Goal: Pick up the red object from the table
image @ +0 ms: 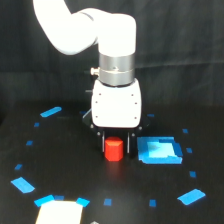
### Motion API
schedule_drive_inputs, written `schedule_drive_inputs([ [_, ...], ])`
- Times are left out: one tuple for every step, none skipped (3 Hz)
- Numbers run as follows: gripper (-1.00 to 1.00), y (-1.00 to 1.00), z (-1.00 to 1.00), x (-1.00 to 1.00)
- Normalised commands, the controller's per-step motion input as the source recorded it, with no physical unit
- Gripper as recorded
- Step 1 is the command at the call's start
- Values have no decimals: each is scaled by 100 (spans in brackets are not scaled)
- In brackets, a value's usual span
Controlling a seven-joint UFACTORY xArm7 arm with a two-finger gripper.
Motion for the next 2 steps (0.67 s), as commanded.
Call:
schedule_drive_inputs([
  [-100,-10,16,-11],
  [-100,-9,58,4],
])
